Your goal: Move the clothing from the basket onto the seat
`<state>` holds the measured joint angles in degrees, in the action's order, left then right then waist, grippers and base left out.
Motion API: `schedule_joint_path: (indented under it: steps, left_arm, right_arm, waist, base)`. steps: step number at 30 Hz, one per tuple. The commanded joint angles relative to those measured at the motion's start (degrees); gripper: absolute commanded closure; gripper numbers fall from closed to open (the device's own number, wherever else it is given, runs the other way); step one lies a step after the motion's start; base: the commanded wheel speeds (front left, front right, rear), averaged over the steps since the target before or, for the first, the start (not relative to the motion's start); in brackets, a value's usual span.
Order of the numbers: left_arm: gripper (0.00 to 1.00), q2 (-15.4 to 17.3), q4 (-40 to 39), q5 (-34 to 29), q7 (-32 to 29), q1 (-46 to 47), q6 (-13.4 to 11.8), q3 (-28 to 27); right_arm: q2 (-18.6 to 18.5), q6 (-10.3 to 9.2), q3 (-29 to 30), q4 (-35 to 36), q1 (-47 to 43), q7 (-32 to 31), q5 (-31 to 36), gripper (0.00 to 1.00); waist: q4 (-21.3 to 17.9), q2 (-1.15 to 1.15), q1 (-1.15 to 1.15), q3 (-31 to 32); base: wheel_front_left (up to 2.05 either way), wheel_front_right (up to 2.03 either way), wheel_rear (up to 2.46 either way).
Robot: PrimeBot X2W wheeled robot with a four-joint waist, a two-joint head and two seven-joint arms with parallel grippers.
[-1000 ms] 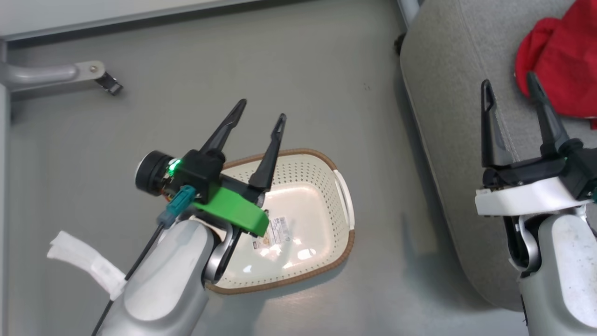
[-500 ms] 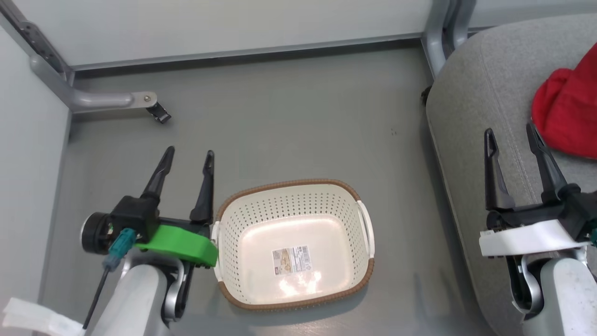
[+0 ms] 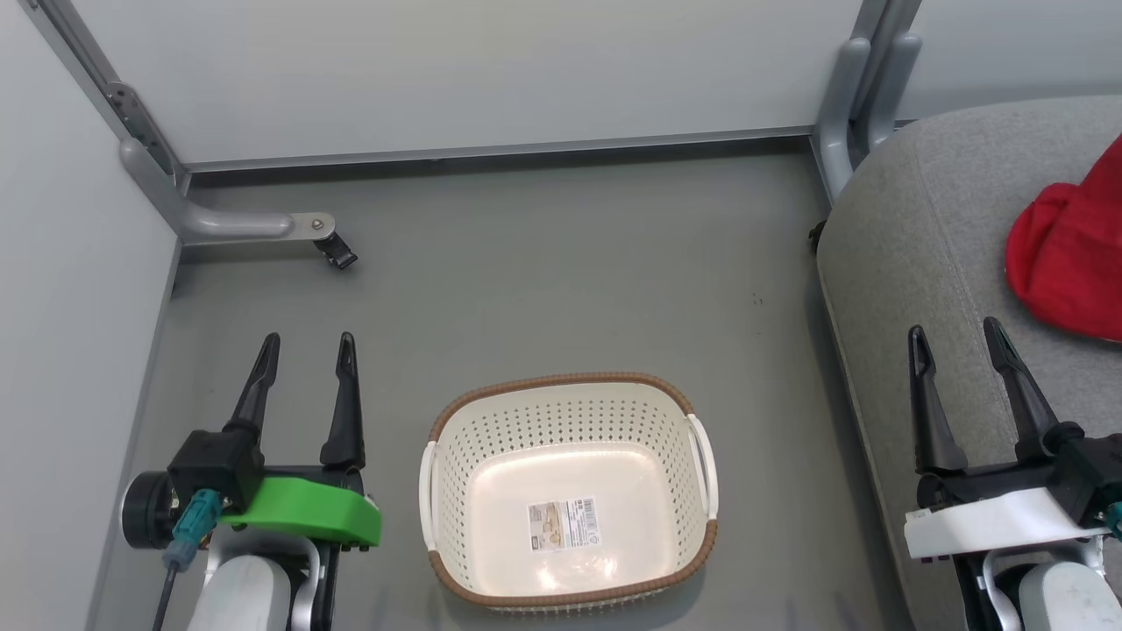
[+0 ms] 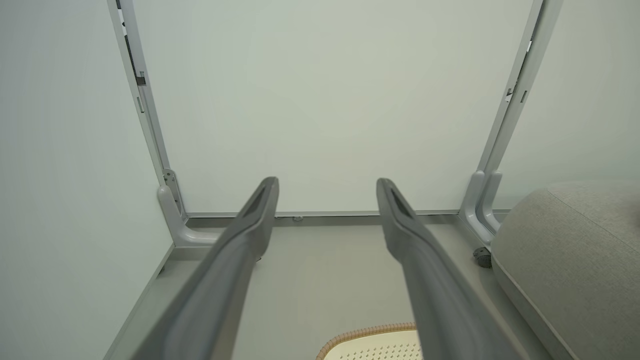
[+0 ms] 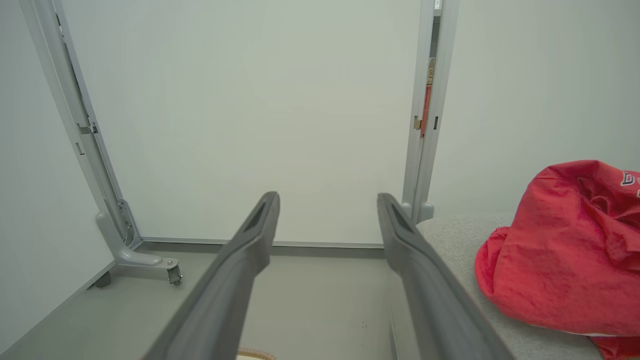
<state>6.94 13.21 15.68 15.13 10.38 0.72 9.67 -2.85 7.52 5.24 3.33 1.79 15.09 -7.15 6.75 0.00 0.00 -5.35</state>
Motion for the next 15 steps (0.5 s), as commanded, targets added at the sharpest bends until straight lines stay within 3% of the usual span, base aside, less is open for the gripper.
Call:
schedule_joint_path:
  steps: [1, 15]
  left_arm:
    - [0.00, -0.30, -0.38, -0.75, 0.01, -1.20, 0.12, -0.45]
    - [0.00, -2.60, 0.32, -2.76, 0.01, -4.51, 2.38, -2.78]
  right_arm:
    - [-0.12, -0.06, 0.01, 0.06, -1.07, 0.12, -0.50, 0.00]
    - [-0.11, -0.06, 0.80, -2.15, -3.75, 0.11, -1.35, 0.00]
  waist:
    - [0.40, 0.00, 0.00, 0.58]
    - [0.62, 0.00, 0.00, 2.65]
  base:
    - [0.00, 0.00, 0.00]
    - [0.00, 0.00, 0.00]
